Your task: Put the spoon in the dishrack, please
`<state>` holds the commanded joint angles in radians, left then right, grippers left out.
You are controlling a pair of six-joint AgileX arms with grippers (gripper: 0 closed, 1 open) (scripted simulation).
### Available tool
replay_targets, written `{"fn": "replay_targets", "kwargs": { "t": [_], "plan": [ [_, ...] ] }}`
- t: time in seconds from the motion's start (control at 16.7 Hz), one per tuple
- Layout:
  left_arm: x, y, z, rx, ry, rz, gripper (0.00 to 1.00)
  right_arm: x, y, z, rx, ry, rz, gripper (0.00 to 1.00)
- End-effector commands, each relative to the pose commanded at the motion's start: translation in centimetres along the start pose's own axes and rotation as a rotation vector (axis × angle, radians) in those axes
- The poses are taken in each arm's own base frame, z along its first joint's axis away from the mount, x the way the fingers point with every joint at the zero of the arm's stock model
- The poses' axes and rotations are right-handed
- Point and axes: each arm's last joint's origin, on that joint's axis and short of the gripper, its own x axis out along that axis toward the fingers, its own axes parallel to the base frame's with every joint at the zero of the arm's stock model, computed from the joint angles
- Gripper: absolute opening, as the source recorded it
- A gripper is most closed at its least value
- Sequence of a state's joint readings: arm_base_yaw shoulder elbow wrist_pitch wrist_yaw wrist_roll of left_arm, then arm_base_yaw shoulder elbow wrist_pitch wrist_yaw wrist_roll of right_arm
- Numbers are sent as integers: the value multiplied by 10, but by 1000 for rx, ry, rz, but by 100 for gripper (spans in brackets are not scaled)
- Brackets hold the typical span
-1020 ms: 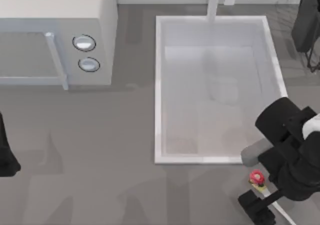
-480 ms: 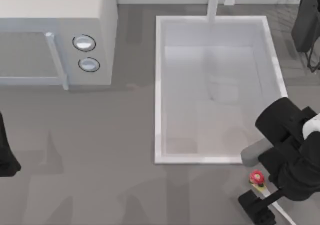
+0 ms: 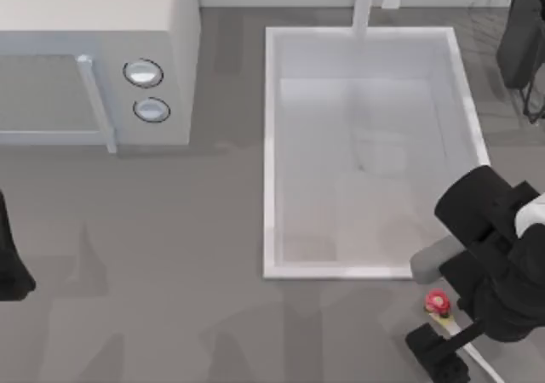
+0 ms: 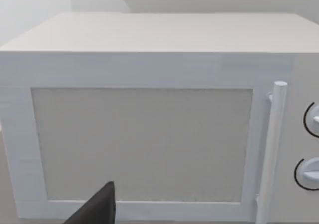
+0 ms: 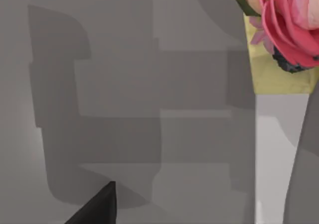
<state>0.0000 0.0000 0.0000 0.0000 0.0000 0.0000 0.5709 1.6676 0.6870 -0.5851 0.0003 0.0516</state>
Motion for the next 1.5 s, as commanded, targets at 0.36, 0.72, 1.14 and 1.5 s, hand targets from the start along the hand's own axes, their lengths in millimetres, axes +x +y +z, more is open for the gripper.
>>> {"fn": "replay_targets", "kwargs": {
  "t": [0.36,0.72,1.14,1.5],
  "plan": [
    [0,0,0,0,0,0,100,-48,1,16,1,-45,0,0],
    [0,0,0,0,0,0,100,-138,2,25,2,9,-2,0],
    [0,0,0,0,0,0,100,-221,0,3,3,-34,0,0],
    [0,0,0,0,0,0,100,-221,-2,3,11,-46,8,0]
  ]
}}
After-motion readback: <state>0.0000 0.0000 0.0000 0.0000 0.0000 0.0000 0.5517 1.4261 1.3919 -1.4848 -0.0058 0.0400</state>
